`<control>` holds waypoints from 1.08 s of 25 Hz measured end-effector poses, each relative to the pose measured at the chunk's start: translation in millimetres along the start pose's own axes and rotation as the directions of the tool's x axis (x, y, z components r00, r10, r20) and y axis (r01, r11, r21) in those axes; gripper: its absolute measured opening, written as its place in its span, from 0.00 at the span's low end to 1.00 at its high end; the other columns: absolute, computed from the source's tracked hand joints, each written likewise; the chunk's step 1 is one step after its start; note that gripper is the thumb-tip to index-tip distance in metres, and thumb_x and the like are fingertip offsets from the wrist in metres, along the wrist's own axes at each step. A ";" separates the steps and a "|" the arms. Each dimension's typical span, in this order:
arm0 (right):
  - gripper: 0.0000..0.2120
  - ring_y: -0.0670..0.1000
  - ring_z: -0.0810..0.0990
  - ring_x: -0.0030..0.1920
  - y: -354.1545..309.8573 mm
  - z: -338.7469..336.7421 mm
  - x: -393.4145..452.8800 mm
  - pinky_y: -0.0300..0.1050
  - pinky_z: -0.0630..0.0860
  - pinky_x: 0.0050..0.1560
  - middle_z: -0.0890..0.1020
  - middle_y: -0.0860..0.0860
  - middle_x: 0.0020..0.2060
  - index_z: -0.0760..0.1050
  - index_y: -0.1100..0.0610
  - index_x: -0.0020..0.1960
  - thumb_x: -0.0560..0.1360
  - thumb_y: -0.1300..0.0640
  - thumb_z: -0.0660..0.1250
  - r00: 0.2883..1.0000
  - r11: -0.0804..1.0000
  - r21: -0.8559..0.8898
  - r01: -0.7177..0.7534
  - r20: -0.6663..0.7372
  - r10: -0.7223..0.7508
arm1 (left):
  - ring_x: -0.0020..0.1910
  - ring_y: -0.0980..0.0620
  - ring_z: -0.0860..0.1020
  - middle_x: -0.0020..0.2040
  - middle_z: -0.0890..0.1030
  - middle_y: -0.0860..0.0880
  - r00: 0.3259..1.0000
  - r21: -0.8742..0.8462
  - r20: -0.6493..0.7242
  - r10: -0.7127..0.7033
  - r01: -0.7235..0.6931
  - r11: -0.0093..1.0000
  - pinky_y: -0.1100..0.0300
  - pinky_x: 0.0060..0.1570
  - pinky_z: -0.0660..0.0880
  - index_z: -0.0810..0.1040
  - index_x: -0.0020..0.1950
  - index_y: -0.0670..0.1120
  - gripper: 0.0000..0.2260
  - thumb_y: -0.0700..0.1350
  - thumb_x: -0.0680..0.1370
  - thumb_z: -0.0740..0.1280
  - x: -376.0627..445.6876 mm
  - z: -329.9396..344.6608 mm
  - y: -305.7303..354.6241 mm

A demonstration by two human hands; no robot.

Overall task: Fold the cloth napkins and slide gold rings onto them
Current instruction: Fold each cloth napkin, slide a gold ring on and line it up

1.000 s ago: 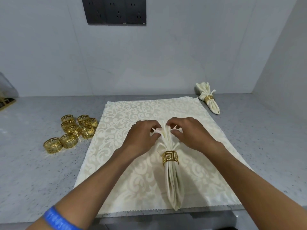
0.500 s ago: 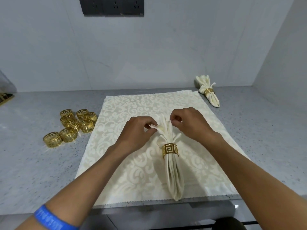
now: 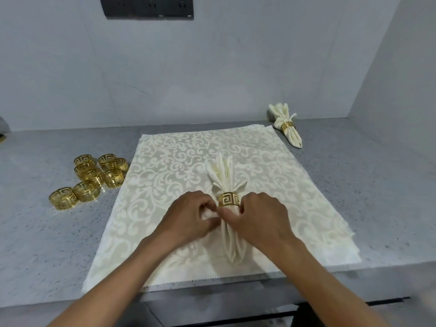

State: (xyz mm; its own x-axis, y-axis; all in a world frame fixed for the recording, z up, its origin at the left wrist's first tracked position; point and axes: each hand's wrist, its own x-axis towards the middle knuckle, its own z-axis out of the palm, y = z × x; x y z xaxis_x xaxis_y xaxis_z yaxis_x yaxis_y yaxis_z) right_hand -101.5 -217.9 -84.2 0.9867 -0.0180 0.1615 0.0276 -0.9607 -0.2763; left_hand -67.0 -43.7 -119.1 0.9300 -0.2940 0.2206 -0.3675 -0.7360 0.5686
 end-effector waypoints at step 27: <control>0.14 0.51 0.74 0.32 282.7 -46.2 280.3 0.43 0.66 0.31 0.79 0.52 0.36 0.78 0.53 0.40 0.80 0.49 0.60 0.829 0.897 0.037 -0.440 -0.367 0.421 | 0.75 0.55 0.57 0.75 0.61 0.57 0.985 0.350 0.075 0.158 -0.175 0.920 0.55 0.72 0.53 0.61 0.73 0.62 0.29 0.67 0.74 0.41 240.3 123.1 21.8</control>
State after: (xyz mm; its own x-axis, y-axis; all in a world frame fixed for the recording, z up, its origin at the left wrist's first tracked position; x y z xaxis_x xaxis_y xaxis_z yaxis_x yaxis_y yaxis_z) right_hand 175.4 -507.3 -73.2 0.7711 -0.5215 0.3652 -0.4032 -0.8440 -0.3538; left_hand 147.9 -205.4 -151.3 0.8571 -0.4516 0.2478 -0.5023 -0.8394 0.2076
